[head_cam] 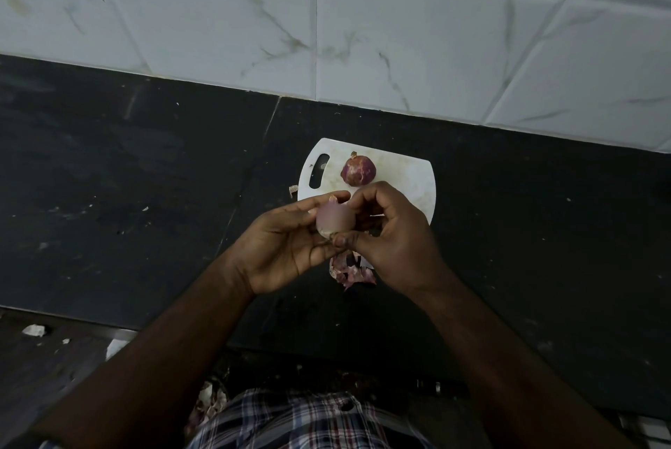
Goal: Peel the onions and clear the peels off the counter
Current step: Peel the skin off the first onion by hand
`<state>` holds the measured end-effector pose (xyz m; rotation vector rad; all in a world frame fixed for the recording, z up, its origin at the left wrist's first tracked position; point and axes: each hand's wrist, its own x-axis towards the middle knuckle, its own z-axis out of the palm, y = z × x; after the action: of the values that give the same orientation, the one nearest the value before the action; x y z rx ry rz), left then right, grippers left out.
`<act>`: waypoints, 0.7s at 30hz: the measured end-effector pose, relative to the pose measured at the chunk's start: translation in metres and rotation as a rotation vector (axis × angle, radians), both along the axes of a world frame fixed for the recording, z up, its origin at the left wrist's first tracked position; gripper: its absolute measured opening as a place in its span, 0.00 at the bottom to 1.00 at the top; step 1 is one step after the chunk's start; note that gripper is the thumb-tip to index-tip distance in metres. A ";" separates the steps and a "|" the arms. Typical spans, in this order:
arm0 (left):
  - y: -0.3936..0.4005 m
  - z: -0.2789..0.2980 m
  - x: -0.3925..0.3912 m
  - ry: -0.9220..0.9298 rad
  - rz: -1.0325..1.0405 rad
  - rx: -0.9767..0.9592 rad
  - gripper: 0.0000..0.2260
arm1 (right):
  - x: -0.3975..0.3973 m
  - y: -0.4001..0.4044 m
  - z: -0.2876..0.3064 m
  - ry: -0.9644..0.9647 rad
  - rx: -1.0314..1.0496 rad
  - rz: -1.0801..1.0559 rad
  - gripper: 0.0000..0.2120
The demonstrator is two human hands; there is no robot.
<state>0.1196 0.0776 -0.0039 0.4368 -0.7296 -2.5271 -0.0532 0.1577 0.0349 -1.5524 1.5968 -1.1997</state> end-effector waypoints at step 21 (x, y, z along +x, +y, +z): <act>0.003 0.008 -0.012 -0.063 0.069 0.011 0.23 | -0.004 -0.003 0.002 0.054 0.013 -0.002 0.20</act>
<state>0.1077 0.0810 0.0036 0.5386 -0.7122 -2.4634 -0.0568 0.1544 0.0370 -1.5881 1.6377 -1.1551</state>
